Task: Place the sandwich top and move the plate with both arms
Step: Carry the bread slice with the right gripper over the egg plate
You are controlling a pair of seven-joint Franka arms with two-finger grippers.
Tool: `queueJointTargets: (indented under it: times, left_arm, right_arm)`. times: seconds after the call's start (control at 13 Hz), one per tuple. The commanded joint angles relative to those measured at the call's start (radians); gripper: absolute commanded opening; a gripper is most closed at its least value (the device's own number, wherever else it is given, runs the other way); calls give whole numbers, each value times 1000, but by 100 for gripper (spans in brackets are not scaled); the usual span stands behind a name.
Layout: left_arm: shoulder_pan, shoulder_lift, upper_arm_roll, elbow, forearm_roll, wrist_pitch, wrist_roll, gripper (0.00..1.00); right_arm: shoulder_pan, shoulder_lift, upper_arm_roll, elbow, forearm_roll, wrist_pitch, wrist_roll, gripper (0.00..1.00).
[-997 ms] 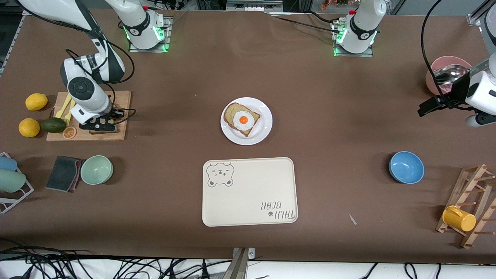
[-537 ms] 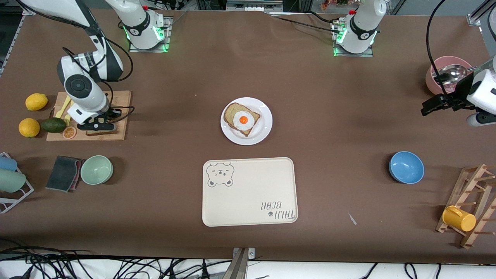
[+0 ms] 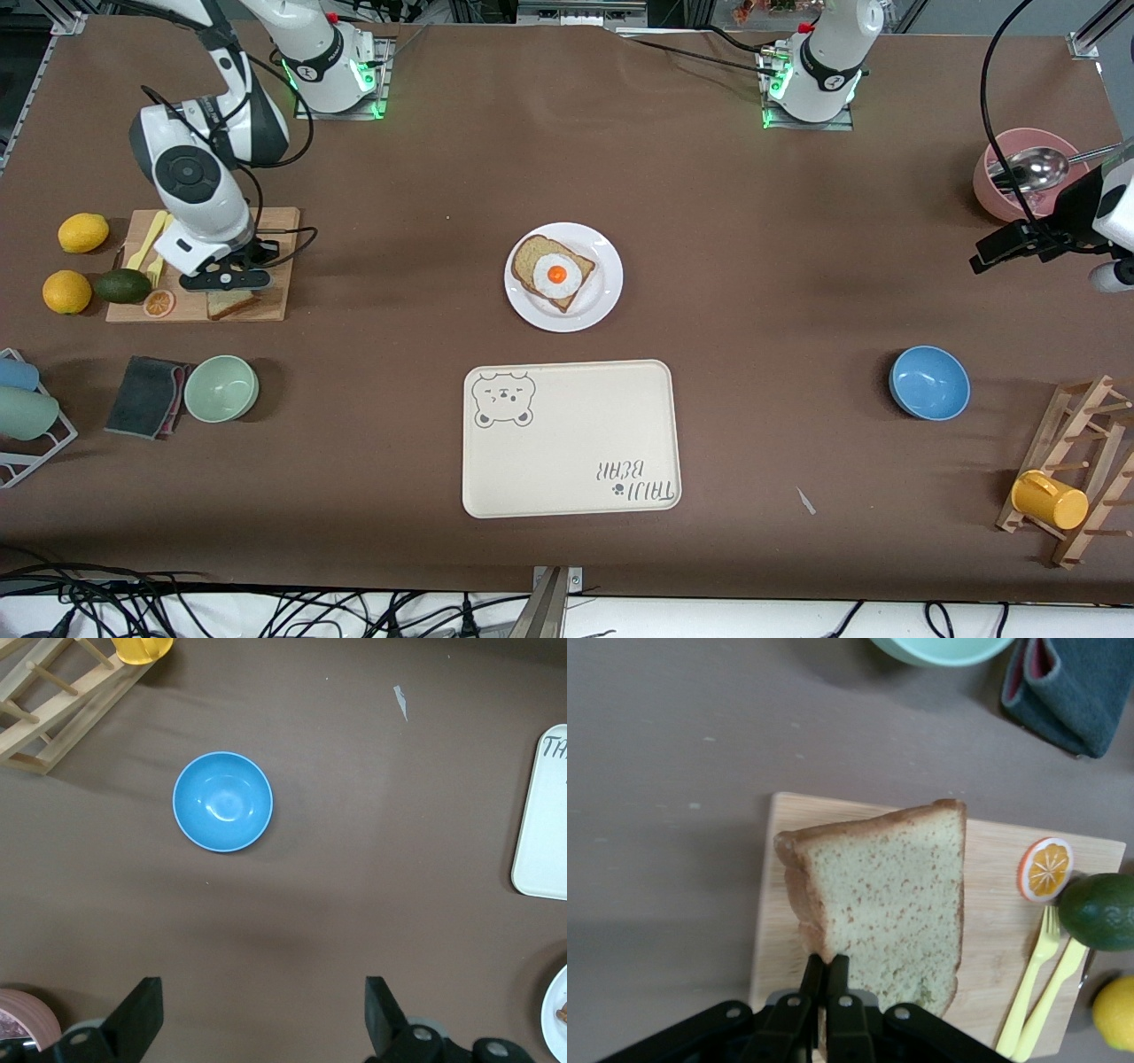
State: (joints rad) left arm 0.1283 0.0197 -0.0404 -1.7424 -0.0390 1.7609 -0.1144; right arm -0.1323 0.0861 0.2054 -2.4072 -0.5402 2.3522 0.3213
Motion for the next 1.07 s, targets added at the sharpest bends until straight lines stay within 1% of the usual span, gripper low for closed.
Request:
queueJointTargets:
  times: [0.0,0.15,0.23,0.31,0.38,0.54,0.61,0.77,0.84,0.92,1.0]
  left_arm:
    - [4,-3,-1,-2,-25,8,24,100]
    - [4,-3,-3,0,-25,8,24,100]
    - [4,-3,-3,1,-25,6,24,100]
    - [4,-3,-3,3,-25,5,24,100]
    - [4,-3,-3,4,-25,3,24,100]
    - [4,-3,-3,4,-25,2,22,100]
    - [2,-3,-4,4,-25,2,22,100]
    - [-3,-3,-6,4,-25,0,22,100]
    - [-7,-1,-6,4,-25,-1,22,100]
    - [-9,-1,-7,4,-25,0,22,100]
    - [-10,-1,-7,4,-24,-1,22,100]
  right_arm:
    - [5,-17,110,13,2,-34,157,0]
    - [84,-11,132,48,63,-48,258,0]
    - [144,-3,132,83,116,-79,313,0]
    - [207,26,132,147,179,-135,373,0]
    - [262,56,134,228,210,-212,431,0]
    - [368,115,137,369,218,-331,562,0]
    - [410,156,152,440,221,-370,640,0]
    - [457,255,199,596,285,-373,795,0]
    - [489,297,204,672,296,-384,817,0]
    - [531,328,203,718,296,-387,838,0]
    - [584,381,204,774,283,-393,890,0]
